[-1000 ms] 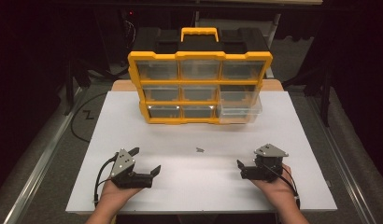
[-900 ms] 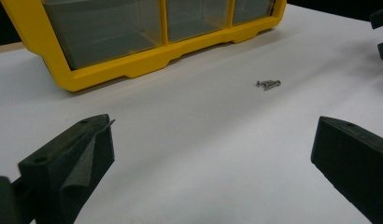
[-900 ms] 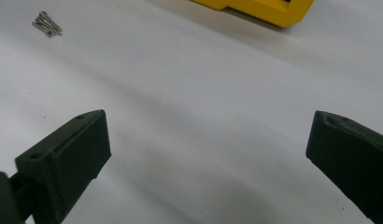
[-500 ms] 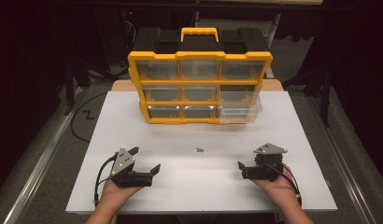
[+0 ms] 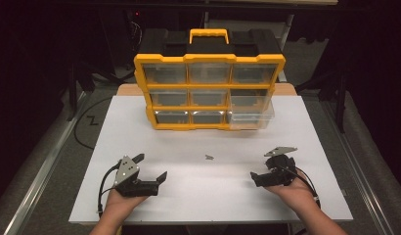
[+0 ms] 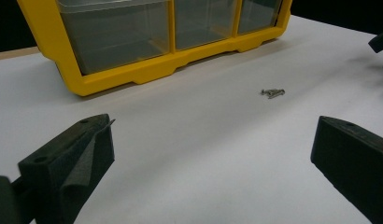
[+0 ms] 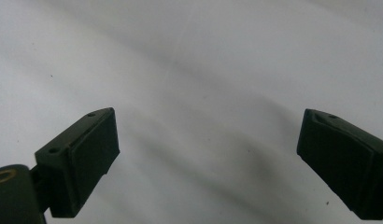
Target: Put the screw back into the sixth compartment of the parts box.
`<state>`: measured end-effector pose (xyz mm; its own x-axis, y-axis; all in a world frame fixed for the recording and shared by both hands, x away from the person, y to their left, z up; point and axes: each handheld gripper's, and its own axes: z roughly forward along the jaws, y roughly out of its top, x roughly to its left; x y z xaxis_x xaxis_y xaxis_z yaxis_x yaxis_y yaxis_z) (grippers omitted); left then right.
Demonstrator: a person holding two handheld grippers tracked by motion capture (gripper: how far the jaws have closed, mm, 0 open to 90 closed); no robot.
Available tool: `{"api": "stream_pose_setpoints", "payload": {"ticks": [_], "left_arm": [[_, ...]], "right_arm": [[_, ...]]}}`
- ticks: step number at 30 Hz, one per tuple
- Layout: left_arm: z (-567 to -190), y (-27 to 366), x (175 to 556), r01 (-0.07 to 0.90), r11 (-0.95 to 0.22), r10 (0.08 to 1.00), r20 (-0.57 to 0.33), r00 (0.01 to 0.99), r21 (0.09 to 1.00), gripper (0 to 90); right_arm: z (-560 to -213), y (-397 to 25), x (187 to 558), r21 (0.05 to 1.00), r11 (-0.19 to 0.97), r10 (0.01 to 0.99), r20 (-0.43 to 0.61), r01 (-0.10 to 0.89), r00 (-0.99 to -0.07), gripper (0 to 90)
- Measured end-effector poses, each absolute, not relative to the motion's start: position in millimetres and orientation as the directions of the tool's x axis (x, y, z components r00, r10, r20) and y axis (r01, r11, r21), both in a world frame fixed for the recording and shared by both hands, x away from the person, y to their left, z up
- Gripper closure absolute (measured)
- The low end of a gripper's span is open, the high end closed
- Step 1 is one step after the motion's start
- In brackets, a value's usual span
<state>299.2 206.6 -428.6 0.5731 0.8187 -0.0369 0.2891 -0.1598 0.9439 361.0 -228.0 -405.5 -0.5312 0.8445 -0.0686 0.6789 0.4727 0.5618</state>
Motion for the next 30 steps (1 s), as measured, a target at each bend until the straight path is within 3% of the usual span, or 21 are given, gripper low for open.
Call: {"api": "stream_pose_setpoints", "payload": {"ticks": [18,30], "left_arm": [[-428.6,205.0,298.8,0.285,-0.16,0.816,-0.036,0.577,0.945,0.3],[-428.4,205.0,298.1,0.275,-0.164,0.817,-0.026,0.576,0.947,0.5]], "right_arm": [[-401.9,-223.2,364.1,0.432,0.556,0.809,-0.084,0.71,-0.582,8.7],[-392.4,-209.7,367.3,0.352,0.666,0.731,-0.134,0.657,-0.669,10.8]]}}
